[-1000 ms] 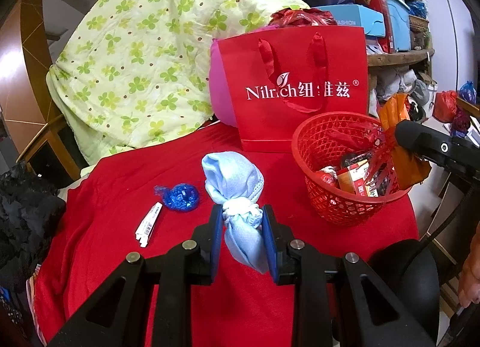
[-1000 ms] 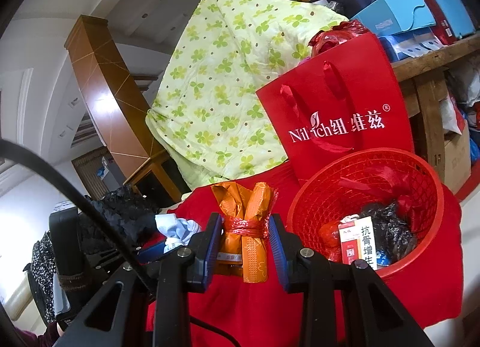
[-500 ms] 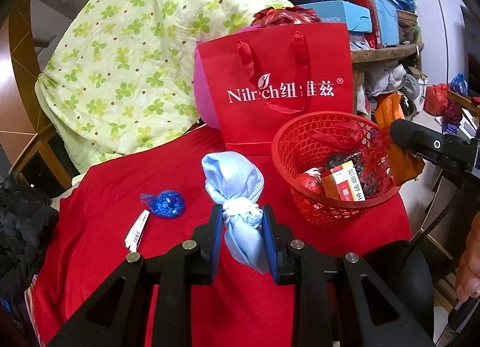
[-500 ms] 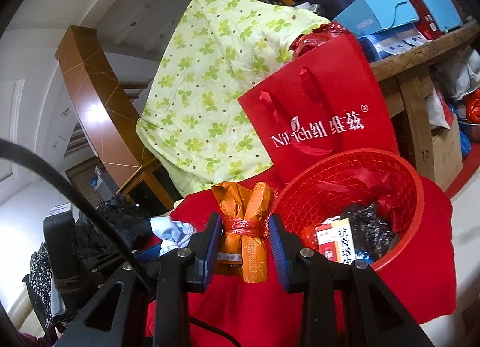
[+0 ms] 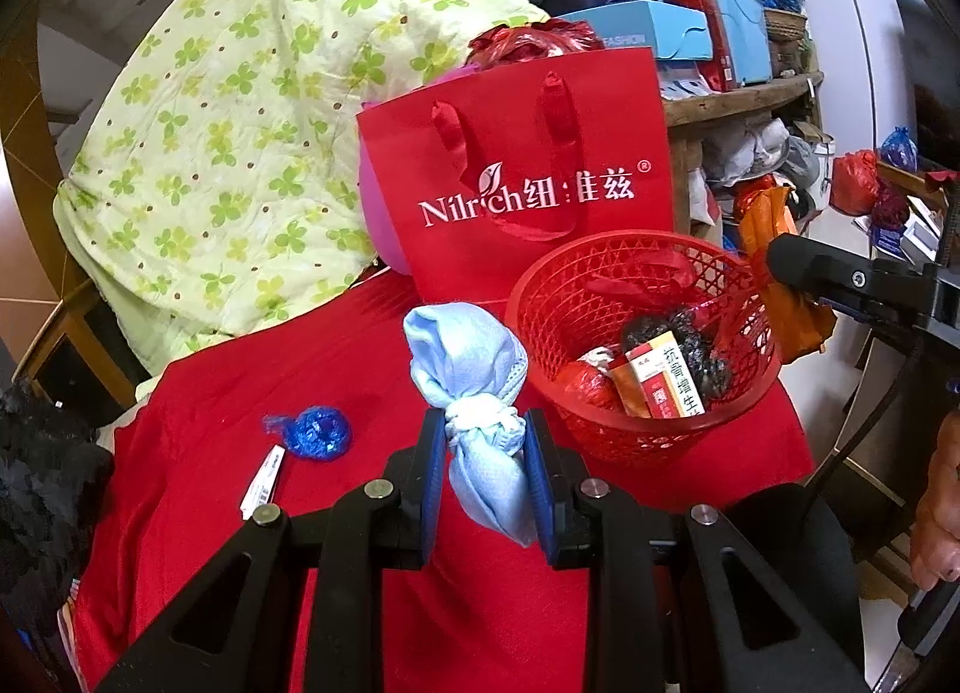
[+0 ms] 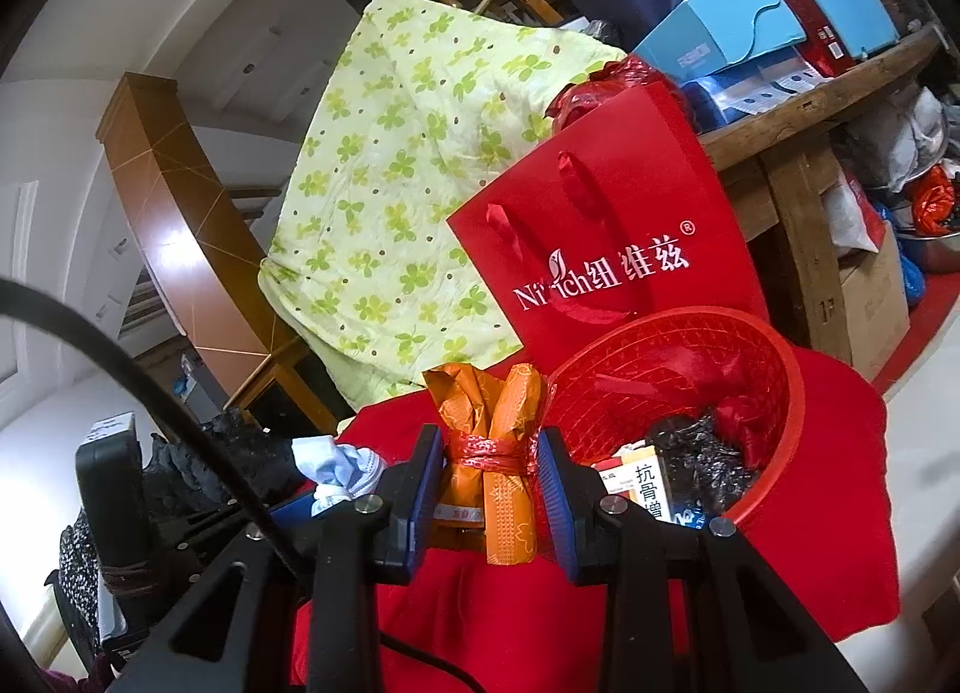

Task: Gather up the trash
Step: 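Carry both items over the red mesh basket and release them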

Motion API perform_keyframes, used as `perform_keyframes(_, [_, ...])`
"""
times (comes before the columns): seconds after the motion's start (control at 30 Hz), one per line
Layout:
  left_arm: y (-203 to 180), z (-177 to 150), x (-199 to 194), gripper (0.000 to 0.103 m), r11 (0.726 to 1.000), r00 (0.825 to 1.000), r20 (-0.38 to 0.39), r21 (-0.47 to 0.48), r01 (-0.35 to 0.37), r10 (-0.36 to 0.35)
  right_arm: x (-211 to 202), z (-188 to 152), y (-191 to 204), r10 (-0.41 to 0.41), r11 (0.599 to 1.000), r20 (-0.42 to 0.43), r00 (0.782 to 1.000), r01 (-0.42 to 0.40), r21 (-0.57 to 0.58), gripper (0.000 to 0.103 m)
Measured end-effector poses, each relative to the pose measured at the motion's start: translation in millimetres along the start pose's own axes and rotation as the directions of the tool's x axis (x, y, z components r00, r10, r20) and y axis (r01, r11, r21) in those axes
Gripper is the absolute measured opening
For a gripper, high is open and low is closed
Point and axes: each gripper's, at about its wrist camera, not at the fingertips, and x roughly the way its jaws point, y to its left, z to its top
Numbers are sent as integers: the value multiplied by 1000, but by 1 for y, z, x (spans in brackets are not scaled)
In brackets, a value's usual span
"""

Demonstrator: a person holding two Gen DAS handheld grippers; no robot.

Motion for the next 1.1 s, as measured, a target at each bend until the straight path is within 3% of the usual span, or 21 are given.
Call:
perform_keyframes(0.63, [-28,29,4,28,997,998,40,59,41,-43,-15,17,-21,-47,999,35,998,47,-13,35])
perform_keyframes(1.1, [-26,61,44,28,980,978,66,-10,198,-197,-1,29,-49,-87,996,33,996,87,3,35])
